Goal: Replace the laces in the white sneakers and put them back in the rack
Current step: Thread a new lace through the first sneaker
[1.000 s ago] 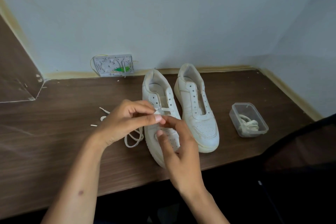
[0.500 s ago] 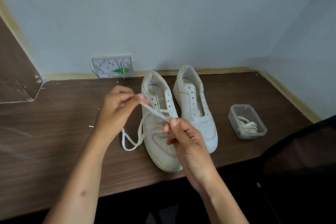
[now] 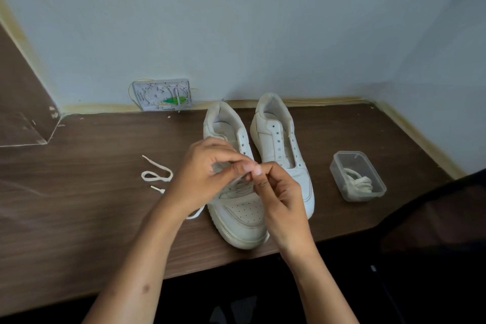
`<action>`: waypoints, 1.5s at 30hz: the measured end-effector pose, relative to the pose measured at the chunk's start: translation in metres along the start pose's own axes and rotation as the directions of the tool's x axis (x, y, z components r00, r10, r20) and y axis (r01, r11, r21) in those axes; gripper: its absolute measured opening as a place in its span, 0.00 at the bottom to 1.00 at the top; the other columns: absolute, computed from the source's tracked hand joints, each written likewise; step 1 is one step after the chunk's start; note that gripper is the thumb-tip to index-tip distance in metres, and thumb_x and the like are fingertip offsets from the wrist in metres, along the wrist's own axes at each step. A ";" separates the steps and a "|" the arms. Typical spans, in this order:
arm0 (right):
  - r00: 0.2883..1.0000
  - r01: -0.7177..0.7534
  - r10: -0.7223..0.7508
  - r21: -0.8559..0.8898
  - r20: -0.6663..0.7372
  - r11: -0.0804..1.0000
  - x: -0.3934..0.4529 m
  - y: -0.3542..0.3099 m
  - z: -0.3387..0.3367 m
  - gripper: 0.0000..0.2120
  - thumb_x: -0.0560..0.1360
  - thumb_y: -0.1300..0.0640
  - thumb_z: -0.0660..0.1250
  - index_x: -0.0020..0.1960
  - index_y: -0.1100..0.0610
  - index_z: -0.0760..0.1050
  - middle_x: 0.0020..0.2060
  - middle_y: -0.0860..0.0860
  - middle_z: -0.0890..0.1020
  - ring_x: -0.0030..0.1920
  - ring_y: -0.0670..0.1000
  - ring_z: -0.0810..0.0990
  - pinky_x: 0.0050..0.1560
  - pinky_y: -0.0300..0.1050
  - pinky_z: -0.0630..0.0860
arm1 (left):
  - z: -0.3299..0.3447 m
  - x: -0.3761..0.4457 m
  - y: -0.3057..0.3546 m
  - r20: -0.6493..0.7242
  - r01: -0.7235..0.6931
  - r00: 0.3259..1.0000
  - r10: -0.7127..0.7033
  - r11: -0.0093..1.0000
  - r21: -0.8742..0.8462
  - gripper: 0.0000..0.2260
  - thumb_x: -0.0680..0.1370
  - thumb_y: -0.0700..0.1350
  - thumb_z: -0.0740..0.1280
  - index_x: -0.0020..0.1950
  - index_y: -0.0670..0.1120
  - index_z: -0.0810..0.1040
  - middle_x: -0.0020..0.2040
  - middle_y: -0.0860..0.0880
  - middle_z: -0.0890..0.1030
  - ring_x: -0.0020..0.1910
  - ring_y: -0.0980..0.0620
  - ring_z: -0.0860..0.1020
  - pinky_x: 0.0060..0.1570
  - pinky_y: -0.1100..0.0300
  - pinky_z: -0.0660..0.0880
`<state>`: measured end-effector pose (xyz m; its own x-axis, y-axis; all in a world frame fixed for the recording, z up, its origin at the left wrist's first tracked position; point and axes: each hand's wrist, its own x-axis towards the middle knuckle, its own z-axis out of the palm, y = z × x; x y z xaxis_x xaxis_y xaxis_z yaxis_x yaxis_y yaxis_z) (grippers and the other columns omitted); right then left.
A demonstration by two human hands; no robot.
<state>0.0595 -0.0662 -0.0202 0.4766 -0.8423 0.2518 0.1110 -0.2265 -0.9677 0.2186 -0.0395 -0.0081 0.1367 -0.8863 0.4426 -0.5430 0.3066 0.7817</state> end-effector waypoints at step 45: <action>0.945 -0.033 -0.028 -0.182 -0.325 0.983 0.022 0.003 -0.007 0.11 0.72 0.63 0.74 0.51 0.52 0.78 0.39 0.48 0.83 0.40 0.46 0.83 0.43 0.34 0.75 | -0.001 -0.001 -0.023 -0.169 -0.108 0.965 0.203 0.887 0.448 0.17 0.75 0.58 0.67 0.61 0.54 0.81 0.56 0.61 0.80 0.56 0.55 0.75 0.61 0.59 0.62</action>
<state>0.0647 -0.0890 -0.0175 0.1643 -0.9488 0.2697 -0.0652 -0.2833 -0.9568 0.2315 -0.0449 -0.0261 0.1617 -0.7342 0.6594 -0.8679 0.2122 0.4491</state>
